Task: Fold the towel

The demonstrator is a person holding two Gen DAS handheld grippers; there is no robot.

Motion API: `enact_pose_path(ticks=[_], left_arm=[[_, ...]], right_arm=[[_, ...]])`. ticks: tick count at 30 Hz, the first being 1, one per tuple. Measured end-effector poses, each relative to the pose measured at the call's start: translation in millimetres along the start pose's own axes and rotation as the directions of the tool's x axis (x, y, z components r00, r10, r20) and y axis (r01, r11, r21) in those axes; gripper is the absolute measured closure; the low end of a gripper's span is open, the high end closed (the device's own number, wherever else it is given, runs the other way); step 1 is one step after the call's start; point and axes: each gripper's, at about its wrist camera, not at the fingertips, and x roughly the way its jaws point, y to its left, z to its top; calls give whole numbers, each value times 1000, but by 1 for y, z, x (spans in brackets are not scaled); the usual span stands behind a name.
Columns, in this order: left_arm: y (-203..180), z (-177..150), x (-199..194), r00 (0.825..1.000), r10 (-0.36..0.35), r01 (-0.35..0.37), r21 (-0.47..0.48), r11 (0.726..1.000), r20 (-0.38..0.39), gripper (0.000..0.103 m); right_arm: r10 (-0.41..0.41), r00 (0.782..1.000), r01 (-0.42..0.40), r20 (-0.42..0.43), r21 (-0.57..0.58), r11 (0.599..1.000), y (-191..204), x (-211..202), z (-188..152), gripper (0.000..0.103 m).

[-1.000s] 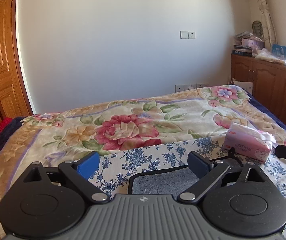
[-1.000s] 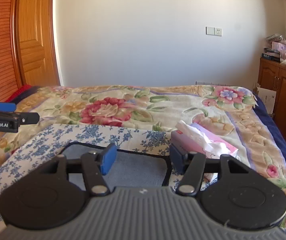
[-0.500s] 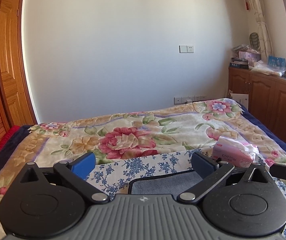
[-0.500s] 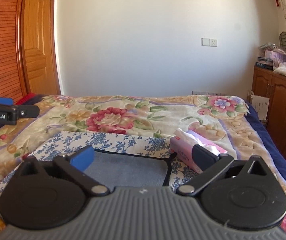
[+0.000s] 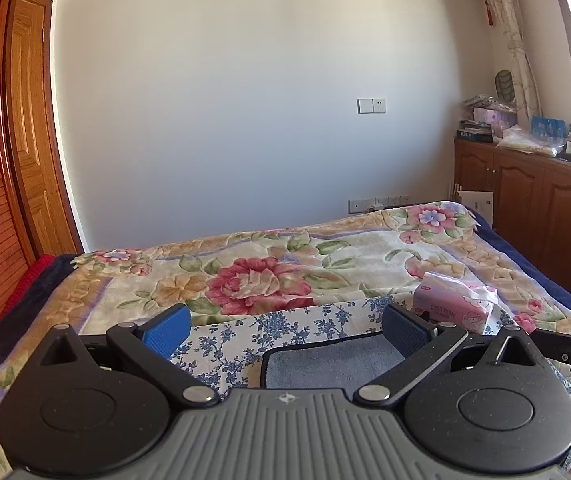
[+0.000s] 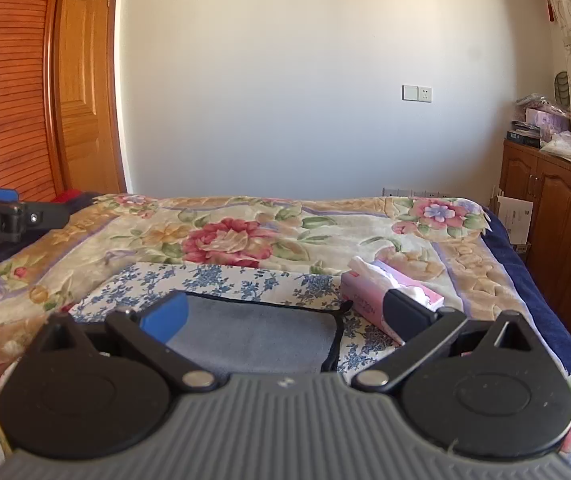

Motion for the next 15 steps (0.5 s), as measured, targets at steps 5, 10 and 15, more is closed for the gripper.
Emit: enact_pose_path(ticks=[5, 10, 15], left_arm=[[-2, -5, -13, 1000, 10, -10, -4, 1000, 7, 0], [-2, -14, -23, 1000, 9, -9, -2, 1000, 6, 0], [-5, -26, -30, 1000, 2, -2, 0, 1000, 7, 0]], right_arm=[[7, 1000, -7, -3, -5, 1000, 5, -8, -3, 0], [10, 1000, -10, -4, -7, 1000, 9, -15, -7, 0], [12, 1000, -12, -7, -6, 1000, 12, -21, -12, 0]])
